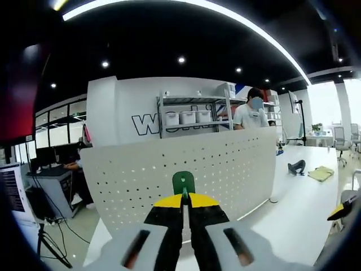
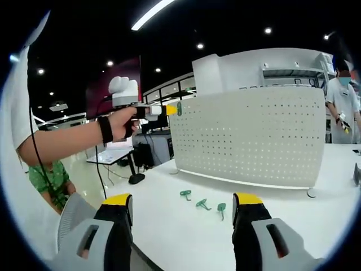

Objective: Insert the hook assembly into the mounting plate slot until the hook locks in place.

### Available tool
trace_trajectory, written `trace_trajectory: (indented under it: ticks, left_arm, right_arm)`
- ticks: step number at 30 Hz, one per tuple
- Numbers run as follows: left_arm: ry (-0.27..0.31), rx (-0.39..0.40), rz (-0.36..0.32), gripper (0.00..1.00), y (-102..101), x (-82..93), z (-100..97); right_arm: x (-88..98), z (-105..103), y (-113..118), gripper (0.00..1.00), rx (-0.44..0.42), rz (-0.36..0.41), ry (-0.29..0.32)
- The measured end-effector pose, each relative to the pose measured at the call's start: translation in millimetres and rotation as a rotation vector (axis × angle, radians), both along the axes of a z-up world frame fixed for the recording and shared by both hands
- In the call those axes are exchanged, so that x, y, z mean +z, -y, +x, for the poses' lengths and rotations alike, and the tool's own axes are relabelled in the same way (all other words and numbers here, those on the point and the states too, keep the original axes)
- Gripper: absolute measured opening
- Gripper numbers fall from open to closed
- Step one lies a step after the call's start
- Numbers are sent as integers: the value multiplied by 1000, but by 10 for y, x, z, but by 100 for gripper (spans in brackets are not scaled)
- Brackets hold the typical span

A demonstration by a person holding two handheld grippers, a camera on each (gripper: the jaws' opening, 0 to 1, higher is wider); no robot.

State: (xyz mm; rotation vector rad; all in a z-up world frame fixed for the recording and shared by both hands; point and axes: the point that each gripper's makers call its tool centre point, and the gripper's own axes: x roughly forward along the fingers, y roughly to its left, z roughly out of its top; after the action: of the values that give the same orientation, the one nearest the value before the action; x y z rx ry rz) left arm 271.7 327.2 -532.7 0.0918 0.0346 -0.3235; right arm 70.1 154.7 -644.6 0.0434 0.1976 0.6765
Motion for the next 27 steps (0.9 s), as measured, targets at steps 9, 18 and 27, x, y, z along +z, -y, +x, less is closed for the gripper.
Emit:
trace_trajectory:
  ticks: [9,18,27]
  left_arm:
    - [22,48,26,2,-83,102,187]
    - [20,89,35,2,-163,104,350]
    - [3,101,62,2,-169,82,500]
  right_arm:
    - [32,14,4,71,1,-2,11]
    - [38,13,13,72,12,-7,11]
    - [45,9,19,71,10,-8,12]
